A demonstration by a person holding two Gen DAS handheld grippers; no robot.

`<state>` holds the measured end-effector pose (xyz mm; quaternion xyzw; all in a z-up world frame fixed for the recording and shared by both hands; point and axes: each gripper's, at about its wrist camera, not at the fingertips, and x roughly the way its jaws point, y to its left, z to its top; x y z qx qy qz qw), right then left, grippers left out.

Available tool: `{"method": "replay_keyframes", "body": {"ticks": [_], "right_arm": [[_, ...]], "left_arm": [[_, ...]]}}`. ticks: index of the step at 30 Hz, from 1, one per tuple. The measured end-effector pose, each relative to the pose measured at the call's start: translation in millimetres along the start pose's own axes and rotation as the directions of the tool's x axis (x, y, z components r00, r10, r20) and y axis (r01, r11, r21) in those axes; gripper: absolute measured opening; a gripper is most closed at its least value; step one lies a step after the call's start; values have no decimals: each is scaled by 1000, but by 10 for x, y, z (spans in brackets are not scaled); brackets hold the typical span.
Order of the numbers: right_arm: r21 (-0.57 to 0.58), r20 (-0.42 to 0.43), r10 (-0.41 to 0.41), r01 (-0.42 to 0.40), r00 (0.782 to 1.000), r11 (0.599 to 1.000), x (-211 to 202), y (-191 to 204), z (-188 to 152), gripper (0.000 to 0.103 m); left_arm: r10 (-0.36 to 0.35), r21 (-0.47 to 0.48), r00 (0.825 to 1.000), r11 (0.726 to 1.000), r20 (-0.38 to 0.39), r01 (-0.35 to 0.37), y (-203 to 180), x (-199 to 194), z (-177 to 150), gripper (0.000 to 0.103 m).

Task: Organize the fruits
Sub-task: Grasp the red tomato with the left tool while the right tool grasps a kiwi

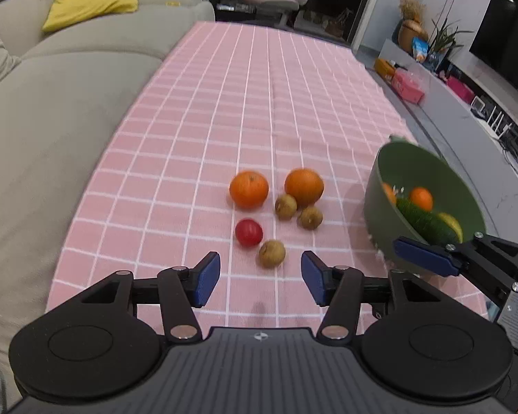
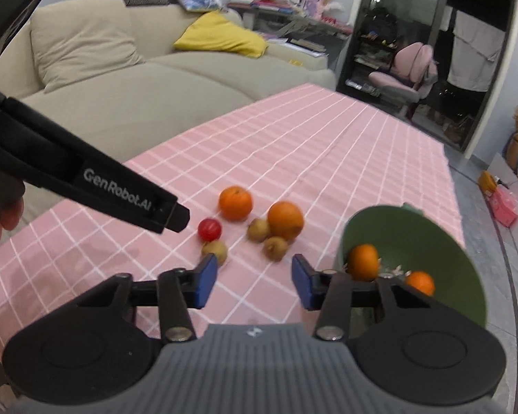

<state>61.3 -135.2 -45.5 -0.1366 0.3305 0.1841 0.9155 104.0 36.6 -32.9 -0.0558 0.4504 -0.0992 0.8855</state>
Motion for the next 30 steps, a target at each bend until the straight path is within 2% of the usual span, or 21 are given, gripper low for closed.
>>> {"method": "replay_keyframes", "body": {"ticks": [3, 7, 13, 16, 18, 28, 30], "right_arm": [[-7, -10, 5, -5, 1000, 1000, 121, 10, -20, 40], [-18, -31, 22, -23, 999, 1000, 324, 46, -39, 34], [13, -45, 92, -92, 995, 996, 593, 53, -10, 34], [22, -46, 109, -108, 993, 994, 740, 70, 29, 33], [31, -56, 120, -118, 991, 992, 843, 69, 38, 28], [71, -80, 199, -193, 977, 979, 1128, 72, 8, 27], [69, -83, 203, -198, 976, 978, 1151, 86, 5, 22]], "left_arm": [[-30, -43, 999, 999, -16, 29, 58, 130, -60, 59], [-57, -94, 998, 994, -41, 53, 125, 288, -89, 56], [16, -56, 998, 998, -59, -19, 184, 401, -25, 44], [36, -43, 998, 998, -60, -39, 242, 448, -9, 44], [36, -49, 998, 998, -58, -39, 284, 473, 3, 44], [8, -65, 998, 998, -63, -12, 353, 613, 71, 43], [2, -60, 998, 998, -66, -6, 351, 640, 73, 43]]}}
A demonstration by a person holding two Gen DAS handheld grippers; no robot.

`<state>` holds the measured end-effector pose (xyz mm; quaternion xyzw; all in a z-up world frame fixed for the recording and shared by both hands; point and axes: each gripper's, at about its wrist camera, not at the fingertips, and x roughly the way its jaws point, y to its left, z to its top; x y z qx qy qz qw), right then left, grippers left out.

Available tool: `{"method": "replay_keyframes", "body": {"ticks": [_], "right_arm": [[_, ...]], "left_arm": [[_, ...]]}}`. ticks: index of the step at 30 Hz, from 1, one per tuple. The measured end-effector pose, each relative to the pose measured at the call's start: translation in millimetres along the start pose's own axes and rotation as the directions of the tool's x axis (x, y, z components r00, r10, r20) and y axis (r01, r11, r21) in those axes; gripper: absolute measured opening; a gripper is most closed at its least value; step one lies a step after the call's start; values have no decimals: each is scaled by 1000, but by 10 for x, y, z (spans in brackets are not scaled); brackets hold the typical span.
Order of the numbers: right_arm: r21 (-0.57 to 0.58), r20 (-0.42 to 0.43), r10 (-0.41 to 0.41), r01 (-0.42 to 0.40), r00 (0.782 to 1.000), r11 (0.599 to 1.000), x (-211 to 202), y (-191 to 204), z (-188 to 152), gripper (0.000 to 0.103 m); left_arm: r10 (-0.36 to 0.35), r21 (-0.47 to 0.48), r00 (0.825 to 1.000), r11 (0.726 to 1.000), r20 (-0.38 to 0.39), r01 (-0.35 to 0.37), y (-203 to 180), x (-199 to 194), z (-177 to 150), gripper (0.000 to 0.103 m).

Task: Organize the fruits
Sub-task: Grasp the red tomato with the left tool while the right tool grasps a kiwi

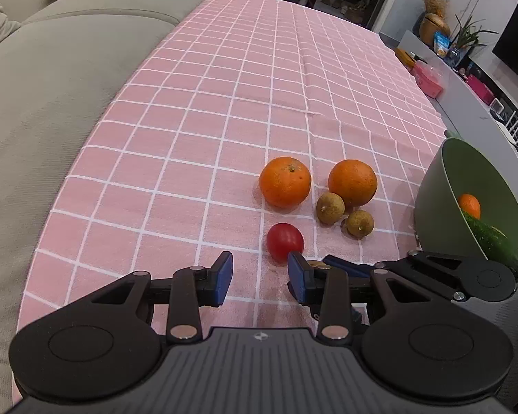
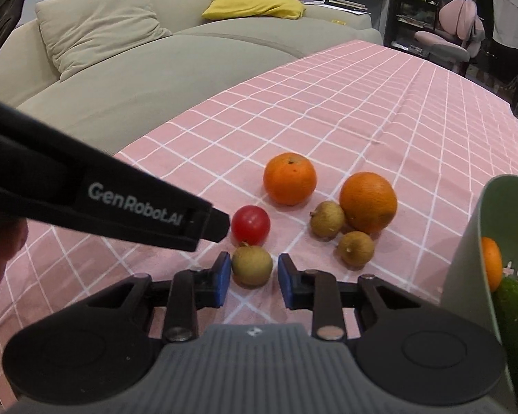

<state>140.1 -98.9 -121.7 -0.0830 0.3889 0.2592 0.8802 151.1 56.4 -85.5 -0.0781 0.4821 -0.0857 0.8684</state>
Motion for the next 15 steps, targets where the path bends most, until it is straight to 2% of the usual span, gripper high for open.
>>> {"method": "replay_keyframes", "body": {"ticks": [10, 15], "right_arm": [[-4, 8, -85, 85, 996, 996, -110, -122, 5, 22], [-12, 5, -97, 97, 995, 995, -105, -159, -17, 22]], "left_arm": [[-33, 6, 999, 999, 1, 33, -104, 163, 63, 44], [-21, -2, 1000, 1000, -14, 21, -142, 259, 81, 44]]}}
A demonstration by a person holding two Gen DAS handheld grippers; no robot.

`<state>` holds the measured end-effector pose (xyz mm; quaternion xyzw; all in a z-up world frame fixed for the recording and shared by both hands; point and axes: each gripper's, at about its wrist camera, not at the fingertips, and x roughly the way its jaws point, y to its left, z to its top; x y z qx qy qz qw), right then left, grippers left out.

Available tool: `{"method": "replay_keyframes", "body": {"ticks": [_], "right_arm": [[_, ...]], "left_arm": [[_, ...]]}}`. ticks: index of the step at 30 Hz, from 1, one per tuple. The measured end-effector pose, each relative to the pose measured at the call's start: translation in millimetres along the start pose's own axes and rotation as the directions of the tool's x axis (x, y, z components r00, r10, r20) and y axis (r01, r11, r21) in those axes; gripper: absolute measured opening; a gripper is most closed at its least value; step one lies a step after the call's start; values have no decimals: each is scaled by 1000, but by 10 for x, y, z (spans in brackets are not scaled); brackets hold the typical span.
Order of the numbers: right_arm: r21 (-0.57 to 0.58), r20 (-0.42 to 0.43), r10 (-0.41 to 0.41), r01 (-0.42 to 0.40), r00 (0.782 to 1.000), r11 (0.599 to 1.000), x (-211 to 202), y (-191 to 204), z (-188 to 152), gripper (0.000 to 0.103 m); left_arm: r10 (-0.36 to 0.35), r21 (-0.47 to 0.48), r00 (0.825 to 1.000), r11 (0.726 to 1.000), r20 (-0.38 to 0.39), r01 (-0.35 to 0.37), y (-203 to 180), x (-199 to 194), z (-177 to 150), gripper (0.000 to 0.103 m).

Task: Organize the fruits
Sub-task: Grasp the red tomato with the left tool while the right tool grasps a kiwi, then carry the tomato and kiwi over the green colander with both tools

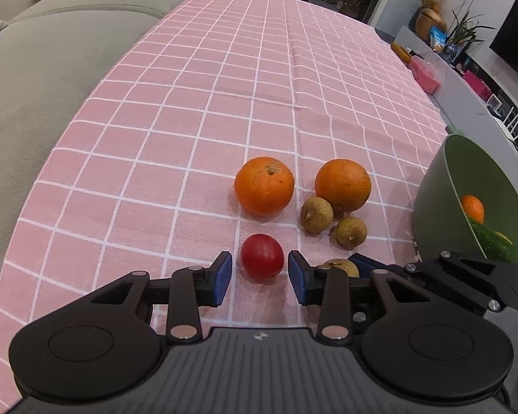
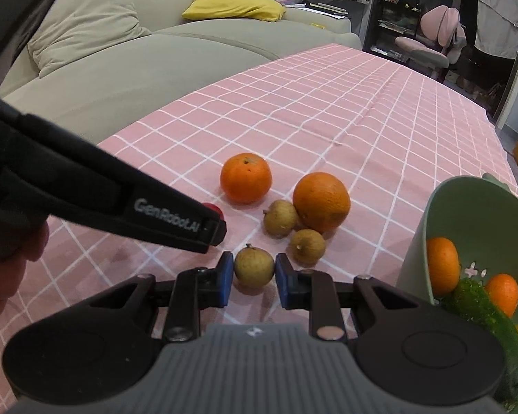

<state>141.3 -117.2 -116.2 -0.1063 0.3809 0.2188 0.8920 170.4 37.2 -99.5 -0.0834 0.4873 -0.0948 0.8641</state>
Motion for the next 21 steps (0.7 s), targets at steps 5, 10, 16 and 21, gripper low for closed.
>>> {"method": "replay_keyframes", "body": {"ticks": [5, 10, 16, 21], "right_arm": [[-5, -3, -7, 7, 1000, 1000, 1, -25, -16, 22], [-12, 3, -11, 11, 1000, 1000, -33, -36, -22, 22], [-28, 31, -9, 10, 999, 1000, -186, -7, 6, 22], [-32, 61, -3, 5, 998, 999, -467, -17, 46, 22]], "left_arm": [[11, 3, 1000, 1000, -3, -11, -48, 39, 14, 39], [8, -15, 1000, 1000, -8, -8, -19, 18, 23, 30], [-5, -20, 1000, 1000, 15, 5, -52, -153, 36, 30], [-41, -3, 998, 999, 54, 41, -195, -437, 107, 30]]}}
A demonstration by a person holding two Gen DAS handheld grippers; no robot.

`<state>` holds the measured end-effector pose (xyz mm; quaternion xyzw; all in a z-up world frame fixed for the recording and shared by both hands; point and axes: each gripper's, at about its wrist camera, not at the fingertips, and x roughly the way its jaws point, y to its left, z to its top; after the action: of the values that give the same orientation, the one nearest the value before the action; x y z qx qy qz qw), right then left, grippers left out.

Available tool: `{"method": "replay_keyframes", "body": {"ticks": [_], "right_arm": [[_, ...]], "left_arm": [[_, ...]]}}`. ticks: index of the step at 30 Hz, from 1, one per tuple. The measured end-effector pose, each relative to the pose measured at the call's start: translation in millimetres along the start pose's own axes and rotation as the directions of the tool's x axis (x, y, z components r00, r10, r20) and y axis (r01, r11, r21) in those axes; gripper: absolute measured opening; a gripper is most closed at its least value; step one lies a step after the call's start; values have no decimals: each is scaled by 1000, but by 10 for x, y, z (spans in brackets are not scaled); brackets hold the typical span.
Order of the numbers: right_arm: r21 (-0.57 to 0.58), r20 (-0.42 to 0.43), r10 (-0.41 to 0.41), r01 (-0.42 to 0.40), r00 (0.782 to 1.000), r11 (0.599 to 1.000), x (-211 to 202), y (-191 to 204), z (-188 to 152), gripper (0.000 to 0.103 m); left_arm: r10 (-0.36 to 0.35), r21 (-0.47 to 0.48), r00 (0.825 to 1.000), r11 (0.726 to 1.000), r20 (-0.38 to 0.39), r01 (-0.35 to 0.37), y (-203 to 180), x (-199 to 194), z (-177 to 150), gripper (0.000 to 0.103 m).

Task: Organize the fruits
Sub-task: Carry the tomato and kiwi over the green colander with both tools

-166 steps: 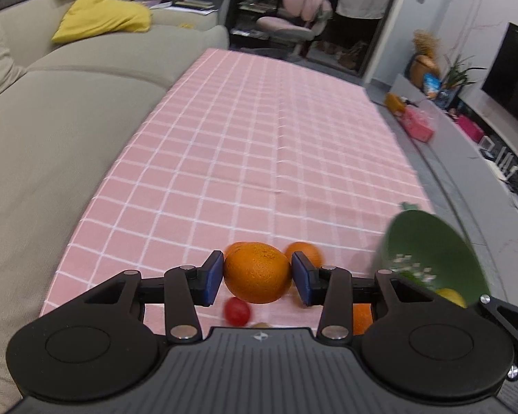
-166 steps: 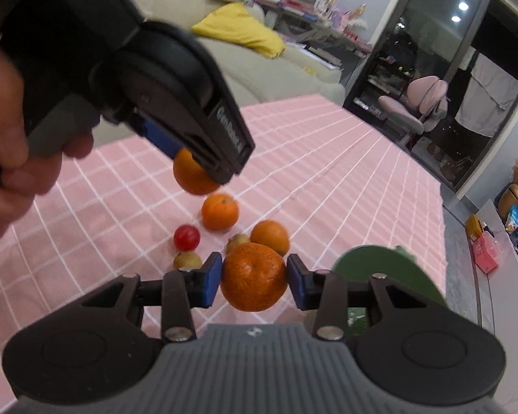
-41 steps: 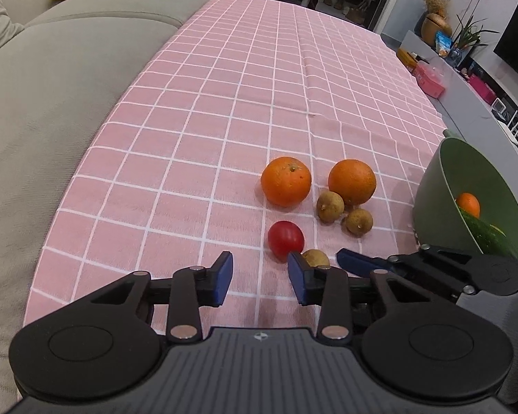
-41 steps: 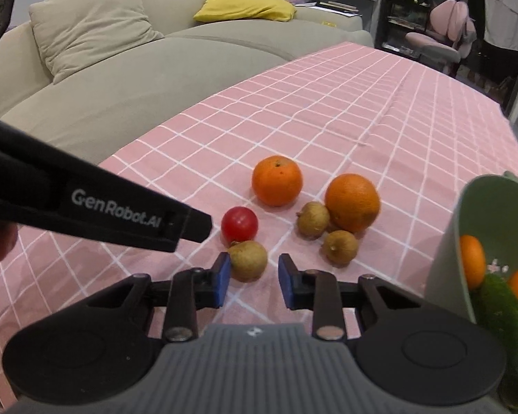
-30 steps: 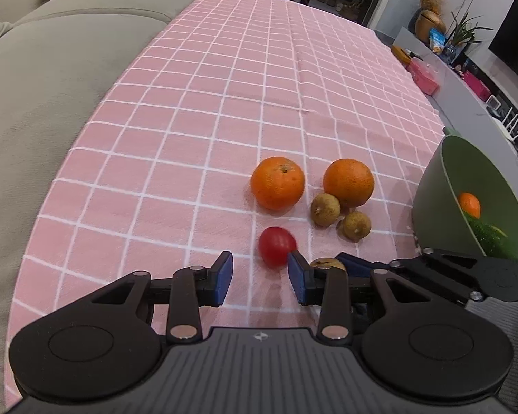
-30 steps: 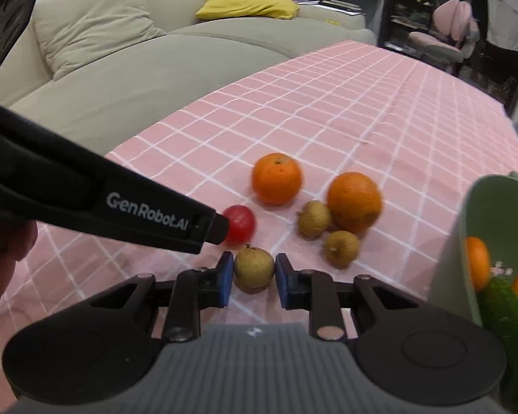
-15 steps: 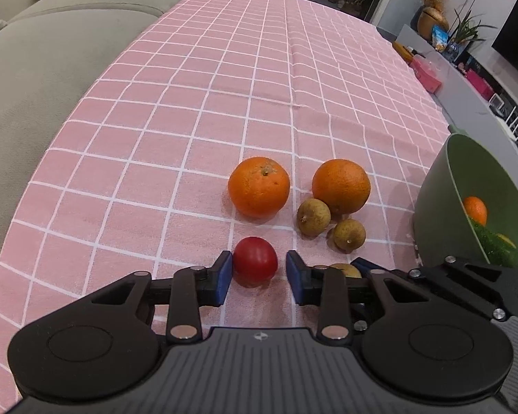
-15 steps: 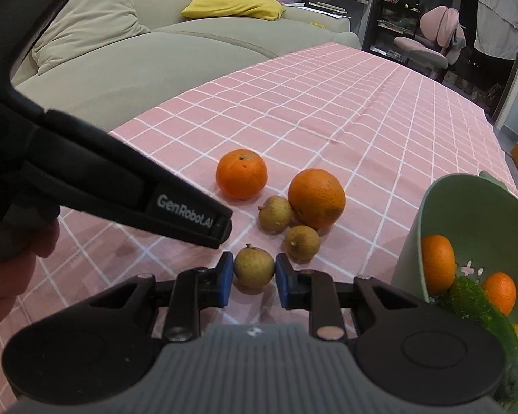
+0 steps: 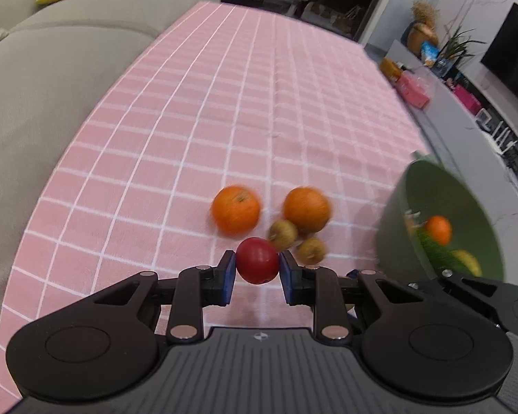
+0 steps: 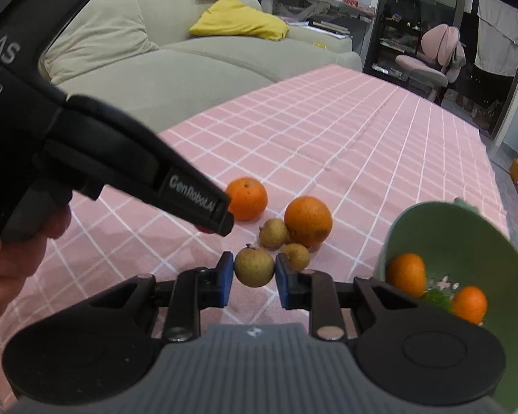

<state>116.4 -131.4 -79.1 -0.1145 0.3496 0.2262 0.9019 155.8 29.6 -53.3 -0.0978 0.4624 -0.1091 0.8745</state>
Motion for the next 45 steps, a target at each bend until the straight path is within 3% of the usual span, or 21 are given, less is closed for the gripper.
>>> {"method": "replay_keyframes", "body": {"ticks": [9, 19, 27, 33, 45], "right_arm": [[23, 46, -60, 59, 997, 998, -582, -250, 78, 22], [121, 13, -197, 194, 980, 974, -910, -855, -80, 22], [78, -61, -256, 260, 965, 962, -654, -1245, -58, 22], [68, -110, -242, 250, 964, 966, -369, -1500, -39, 22], [29, -148, -212, 218, 966, 975, 2, -1598, -79, 22]], "left_arm": [[-74, 107, 996, 992, 51, 68, -548, -394, 147, 30], [-144, 293, 989, 947, 28, 129, -1277, -304, 252, 30], [-111, 399, 993, 909, -42, 119, -1599, 118, 322, 30], [-104, 437, 991, 890, -79, 129, -1656, 354, 331, 30], [-80, 401, 992, 909, -99, 113, -1567, 590, 310, 30]]}}
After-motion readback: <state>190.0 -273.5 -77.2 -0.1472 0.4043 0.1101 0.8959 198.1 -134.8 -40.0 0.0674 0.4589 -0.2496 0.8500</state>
